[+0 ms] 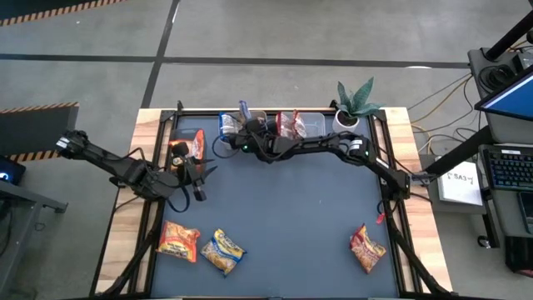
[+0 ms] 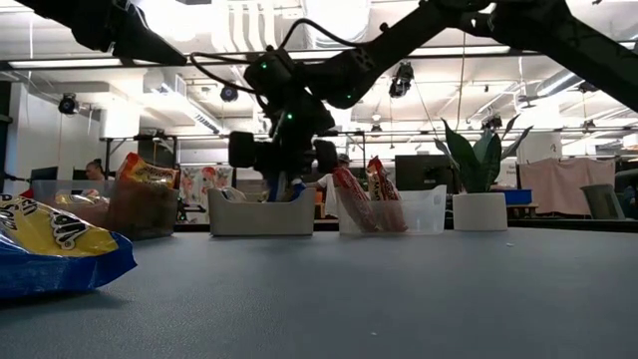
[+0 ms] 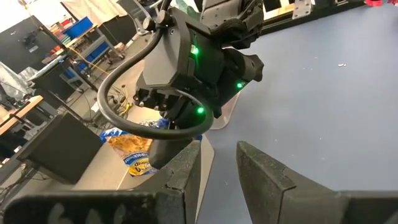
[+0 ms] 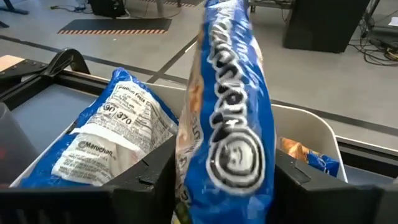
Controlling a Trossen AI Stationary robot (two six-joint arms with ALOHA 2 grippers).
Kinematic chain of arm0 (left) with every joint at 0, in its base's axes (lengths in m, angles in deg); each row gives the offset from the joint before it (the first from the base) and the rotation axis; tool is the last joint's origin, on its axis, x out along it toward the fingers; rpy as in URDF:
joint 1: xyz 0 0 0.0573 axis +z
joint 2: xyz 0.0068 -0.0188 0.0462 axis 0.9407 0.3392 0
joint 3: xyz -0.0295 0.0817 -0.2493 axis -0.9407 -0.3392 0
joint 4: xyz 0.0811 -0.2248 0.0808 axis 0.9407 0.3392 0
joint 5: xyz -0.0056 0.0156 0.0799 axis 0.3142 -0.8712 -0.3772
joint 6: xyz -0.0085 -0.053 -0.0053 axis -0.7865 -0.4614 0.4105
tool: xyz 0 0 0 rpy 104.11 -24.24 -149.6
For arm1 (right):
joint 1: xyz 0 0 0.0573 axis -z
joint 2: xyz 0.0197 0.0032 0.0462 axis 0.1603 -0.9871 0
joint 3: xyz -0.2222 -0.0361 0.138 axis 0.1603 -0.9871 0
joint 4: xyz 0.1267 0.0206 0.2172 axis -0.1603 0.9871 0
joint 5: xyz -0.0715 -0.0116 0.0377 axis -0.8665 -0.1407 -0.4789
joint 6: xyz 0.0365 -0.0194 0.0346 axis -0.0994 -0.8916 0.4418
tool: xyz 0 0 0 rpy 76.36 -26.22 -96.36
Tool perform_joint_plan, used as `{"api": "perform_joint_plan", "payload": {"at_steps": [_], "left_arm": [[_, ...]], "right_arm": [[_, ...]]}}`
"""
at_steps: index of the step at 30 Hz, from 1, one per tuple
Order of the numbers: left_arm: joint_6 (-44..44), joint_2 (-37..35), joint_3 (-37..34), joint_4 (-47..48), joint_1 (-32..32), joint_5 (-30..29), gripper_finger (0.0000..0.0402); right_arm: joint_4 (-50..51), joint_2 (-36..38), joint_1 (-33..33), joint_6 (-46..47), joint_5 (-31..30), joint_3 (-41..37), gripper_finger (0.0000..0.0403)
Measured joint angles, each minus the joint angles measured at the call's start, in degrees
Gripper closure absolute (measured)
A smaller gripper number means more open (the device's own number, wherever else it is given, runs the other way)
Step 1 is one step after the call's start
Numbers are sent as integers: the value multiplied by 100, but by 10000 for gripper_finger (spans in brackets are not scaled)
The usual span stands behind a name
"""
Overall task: Sort Maruchan noodles
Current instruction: Put the blue noodle pack into the gray bin, then put the red noodle pack into the transparent bin
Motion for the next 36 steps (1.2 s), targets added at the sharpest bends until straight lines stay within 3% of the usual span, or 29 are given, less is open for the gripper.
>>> {"api": "perform_joint_plan", "payload": {"at_steps": [9, 24, 29, 36], "left_arm": [[0, 1, 0, 0, 0, -1, 315], [0, 1, 0, 0, 0, -1, 315], [-2, 1, 0, 8, -1, 1, 315], [-85, 1, 0, 20, -1, 1, 315]], "right_arm": [[2, 6, -64, -61, 41, 0, 203], [66, 39, -91, -736, 41, 305, 228], [705, 136, -88, -809, -3, 572, 239], [2344, 578, -243, -846, 37, 988, 241]]}}
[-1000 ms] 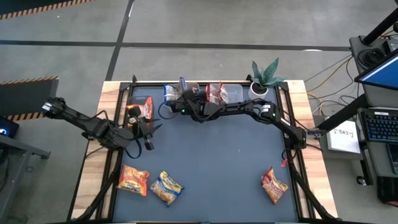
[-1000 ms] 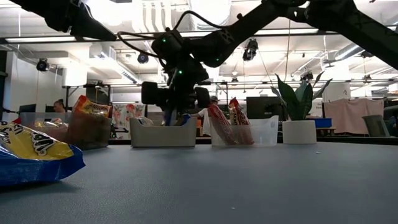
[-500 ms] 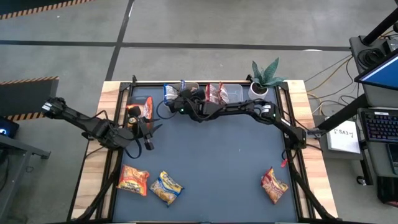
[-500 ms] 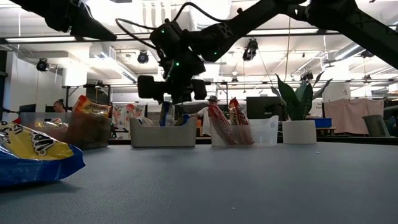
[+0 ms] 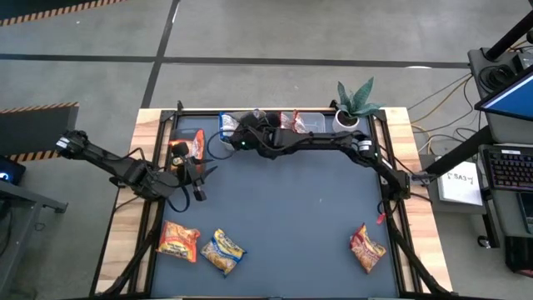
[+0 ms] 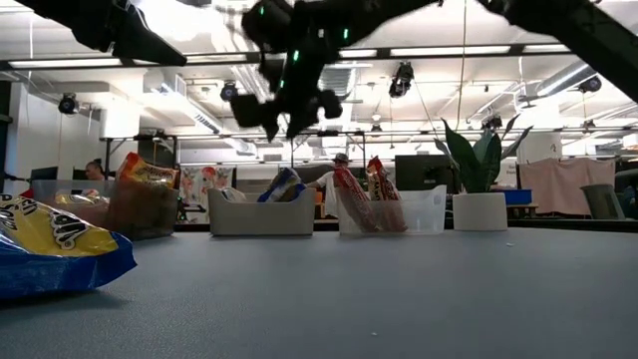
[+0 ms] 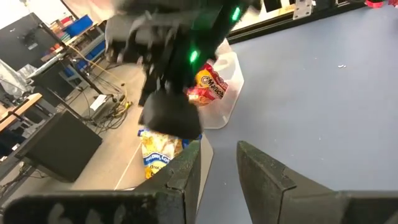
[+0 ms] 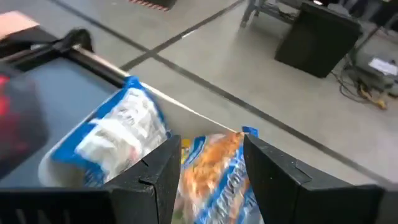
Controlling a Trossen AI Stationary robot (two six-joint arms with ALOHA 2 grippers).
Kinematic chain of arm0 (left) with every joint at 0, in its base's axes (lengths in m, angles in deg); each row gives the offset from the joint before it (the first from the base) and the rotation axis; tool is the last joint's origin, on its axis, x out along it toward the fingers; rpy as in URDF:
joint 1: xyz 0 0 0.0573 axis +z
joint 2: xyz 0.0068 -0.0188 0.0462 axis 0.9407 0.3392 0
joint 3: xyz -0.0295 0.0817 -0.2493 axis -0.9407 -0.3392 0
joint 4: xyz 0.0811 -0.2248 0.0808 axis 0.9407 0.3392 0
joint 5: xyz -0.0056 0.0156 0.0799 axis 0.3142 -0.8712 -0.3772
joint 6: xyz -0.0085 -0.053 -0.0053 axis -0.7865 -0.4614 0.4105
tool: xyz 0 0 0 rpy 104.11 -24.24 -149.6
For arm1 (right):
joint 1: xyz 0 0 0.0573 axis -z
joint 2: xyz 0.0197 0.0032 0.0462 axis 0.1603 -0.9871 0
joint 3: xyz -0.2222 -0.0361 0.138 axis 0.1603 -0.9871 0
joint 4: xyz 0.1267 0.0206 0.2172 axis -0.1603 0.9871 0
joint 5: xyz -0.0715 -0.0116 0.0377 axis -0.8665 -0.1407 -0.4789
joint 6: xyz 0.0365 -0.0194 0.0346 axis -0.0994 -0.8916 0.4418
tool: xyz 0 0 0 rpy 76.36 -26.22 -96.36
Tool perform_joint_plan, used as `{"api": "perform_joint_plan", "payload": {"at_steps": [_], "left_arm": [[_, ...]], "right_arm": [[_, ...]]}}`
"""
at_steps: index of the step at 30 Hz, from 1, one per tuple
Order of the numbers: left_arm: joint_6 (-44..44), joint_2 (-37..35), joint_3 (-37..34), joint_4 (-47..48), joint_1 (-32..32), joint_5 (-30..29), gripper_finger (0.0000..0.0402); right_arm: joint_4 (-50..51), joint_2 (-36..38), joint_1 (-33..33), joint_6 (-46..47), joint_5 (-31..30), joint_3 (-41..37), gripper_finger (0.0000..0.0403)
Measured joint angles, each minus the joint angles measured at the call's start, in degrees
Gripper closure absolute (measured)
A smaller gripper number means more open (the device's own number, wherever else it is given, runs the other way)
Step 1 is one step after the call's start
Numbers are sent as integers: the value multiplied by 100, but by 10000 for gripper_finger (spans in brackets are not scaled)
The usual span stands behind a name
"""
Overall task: Sort Maruchan noodles
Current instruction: Put the red noodle pack into the transparent bin
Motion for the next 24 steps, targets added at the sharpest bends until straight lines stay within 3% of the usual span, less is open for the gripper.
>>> {"api": "perform_joint_plan", "payload": {"at_steps": [4, 11, 13, 20, 24], "left_arm": [[-40, 10, 0, 1, 1, 42, 315], [-40, 120, 9, -41, 4, 48, 315], [-35, 160, 14, -84, 6, 48, 315], [-24, 311, 37, -203, 7, 50, 315], [-43, 394, 37, -241, 7, 49, 315]], "right_arm": [[1147, 464, -211, -261, 752, 229, 245], [2895, 1371, -546, 134, 3896, 169, 259], [3349, 1538, -769, 197, 4493, 25, 264], [3954, 1966, -1750, 1269, 4876, -1091, 286], [3972, 2083, -2252, 2221, 5532, -1921, 307]]}}
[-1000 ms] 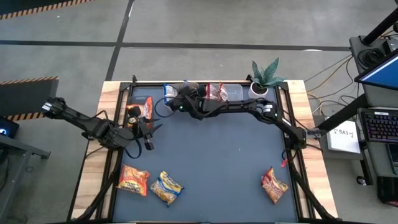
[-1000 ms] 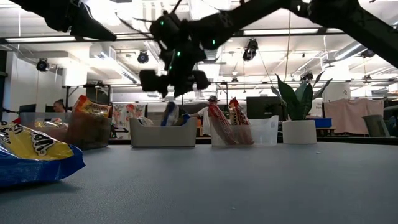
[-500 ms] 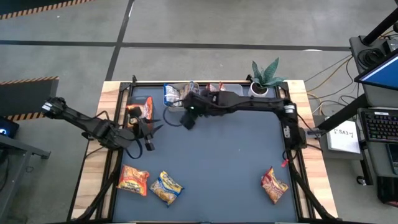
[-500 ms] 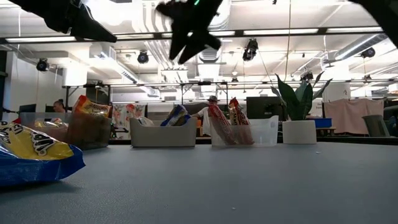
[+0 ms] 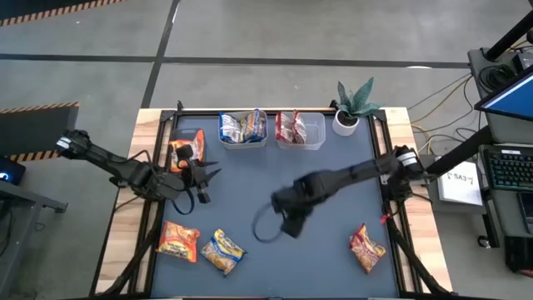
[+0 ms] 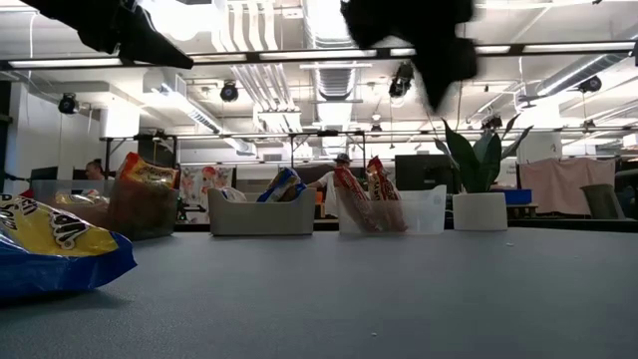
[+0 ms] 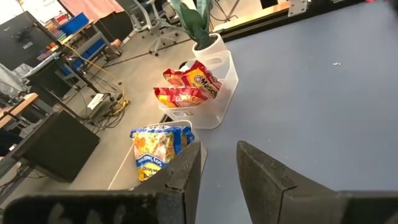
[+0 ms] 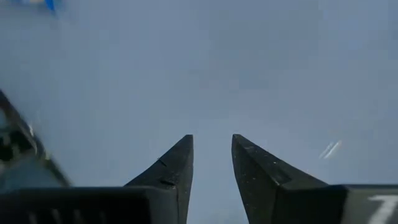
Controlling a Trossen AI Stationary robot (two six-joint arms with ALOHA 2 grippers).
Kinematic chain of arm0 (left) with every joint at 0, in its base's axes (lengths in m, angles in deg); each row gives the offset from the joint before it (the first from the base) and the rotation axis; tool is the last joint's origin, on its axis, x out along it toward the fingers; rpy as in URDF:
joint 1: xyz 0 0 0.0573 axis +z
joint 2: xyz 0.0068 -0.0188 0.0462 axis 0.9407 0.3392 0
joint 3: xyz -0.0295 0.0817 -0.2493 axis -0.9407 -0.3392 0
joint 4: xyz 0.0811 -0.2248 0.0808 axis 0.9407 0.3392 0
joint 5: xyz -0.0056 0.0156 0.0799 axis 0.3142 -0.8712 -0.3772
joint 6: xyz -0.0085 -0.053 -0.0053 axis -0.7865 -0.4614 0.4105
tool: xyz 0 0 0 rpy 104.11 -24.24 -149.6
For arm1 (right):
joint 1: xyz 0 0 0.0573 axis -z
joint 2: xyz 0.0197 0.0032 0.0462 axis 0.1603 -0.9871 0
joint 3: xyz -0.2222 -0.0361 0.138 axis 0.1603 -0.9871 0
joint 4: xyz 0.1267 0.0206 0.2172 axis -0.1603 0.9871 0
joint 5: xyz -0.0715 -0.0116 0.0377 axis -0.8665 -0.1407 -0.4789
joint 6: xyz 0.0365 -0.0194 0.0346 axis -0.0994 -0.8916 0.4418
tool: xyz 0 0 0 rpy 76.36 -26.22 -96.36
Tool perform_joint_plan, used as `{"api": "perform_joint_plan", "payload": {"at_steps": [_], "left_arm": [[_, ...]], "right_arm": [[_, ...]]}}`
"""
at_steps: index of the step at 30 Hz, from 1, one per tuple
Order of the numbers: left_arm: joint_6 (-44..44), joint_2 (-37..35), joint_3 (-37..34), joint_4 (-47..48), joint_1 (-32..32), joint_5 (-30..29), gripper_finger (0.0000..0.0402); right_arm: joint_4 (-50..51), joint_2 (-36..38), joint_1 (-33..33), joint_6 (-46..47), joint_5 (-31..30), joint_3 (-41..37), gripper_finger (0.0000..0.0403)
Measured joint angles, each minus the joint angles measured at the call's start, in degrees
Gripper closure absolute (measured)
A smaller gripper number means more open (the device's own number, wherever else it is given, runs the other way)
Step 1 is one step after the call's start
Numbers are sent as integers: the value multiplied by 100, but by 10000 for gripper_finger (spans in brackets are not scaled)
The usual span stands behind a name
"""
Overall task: Sort Maruchan noodles
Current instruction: Put the red noodle pack into the transparent bin
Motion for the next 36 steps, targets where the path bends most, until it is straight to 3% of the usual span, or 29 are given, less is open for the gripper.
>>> {"api": "perform_joint_plan", "payload": {"at_steps": [6, 13, 19, 27, 32, 36], "left_arm": [[-1, 130, 4, -128, 0, -1, 315], [-1, 138, 4, -141, 0, -1, 315], [11, 142, 4, -158, 0, -3, 315], [19, 146, 4, -167, 0, -3, 315], [19, 146, 4, -170, 0, -3, 315], [23, 148, 4, -175, 0, -3, 315]], "right_arm": [[566, 212, -595, 1472, 1167, -885, 341], [2084, 689, -1215, 3244, 1363, -1430, 373], [1655, 1083, -1710, 4252, 1816, -2368, 393], [832, 1188, -2028, 4486, 2543, -3419, 394], [-288, 1179, -2028, 4576, 2427, -3840, 394], [-929, 1220, -1928, 4842, 1114, -3774, 394]]}}
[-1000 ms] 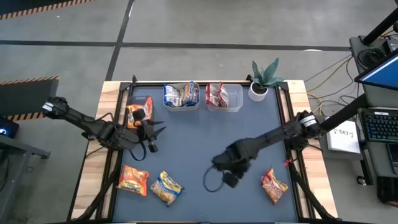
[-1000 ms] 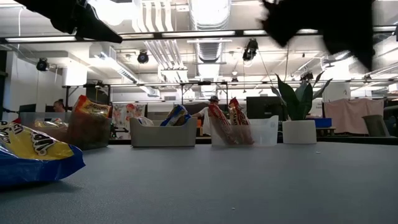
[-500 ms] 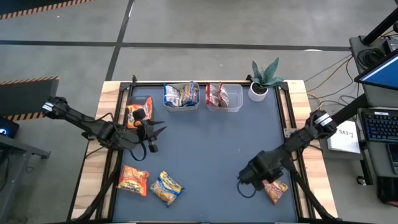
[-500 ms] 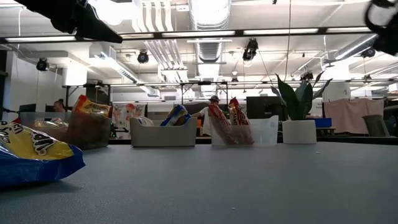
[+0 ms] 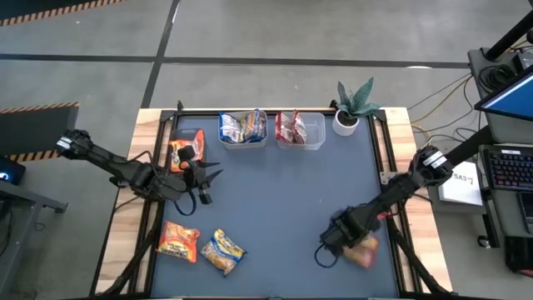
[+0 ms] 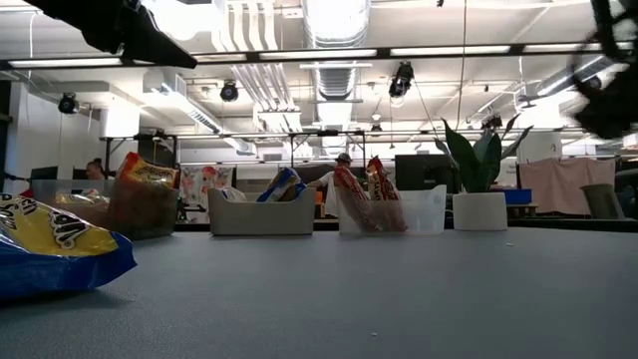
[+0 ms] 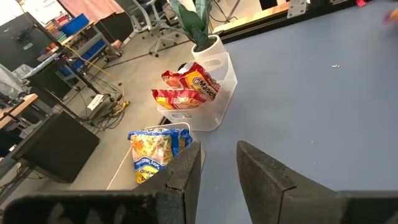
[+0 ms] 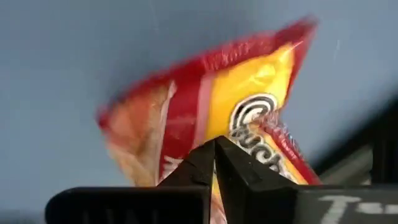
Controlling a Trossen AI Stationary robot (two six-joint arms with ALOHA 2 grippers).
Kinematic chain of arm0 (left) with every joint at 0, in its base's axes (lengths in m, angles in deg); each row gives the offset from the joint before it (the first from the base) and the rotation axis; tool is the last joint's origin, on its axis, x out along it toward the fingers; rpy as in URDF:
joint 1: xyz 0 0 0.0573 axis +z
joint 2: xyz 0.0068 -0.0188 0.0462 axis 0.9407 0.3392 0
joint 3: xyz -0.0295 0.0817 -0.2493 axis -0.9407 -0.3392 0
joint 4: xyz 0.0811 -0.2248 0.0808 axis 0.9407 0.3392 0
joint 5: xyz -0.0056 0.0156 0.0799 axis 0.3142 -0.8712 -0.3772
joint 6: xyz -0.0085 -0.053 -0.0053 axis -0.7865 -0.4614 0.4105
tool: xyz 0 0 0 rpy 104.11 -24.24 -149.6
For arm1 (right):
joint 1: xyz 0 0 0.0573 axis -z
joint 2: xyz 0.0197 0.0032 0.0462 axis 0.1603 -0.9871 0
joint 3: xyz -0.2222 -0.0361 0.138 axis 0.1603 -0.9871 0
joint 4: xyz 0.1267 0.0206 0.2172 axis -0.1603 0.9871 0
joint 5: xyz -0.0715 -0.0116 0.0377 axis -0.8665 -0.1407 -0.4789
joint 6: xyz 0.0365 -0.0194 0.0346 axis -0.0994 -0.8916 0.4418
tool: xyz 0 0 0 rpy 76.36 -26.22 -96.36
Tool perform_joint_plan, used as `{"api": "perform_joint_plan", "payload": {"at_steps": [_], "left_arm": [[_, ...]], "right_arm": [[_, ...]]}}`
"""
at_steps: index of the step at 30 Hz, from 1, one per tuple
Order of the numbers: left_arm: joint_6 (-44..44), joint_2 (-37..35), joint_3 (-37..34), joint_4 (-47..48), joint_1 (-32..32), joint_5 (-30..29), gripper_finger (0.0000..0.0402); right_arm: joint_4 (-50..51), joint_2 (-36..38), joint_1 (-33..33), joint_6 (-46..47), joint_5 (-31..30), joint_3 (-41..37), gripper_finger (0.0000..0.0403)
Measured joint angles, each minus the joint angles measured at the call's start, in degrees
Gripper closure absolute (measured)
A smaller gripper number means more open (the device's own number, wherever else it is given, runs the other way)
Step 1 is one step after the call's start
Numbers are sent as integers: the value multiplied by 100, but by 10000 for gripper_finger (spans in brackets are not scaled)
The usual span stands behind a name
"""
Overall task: Sort Maruchan noodles
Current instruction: Put the red noodle pack into the transparent bin
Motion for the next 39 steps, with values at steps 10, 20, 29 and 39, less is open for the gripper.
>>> {"api": "perform_joint_plan", "payload": {"at_steps": [10, 20, 29, 39], "left_arm": [[143, 1, 0, -146, 0, 0, 315], [140, 149, 0, -517, 2, 396, 315], [546, 846, 2, -1776, 2, 798, 315], [50, 1802, 2, -2643, 0, 800, 315]], "right_arm": [[103, 740, 152, -656, -5259, 1381, 394], [313, 1092, 136, -931, -4536, 1286, 394], [-318, 1262, 153, -1102, -4121, -93, 394], [-2435, 1440, 419, -1437, -4578, -1706, 394]]}}
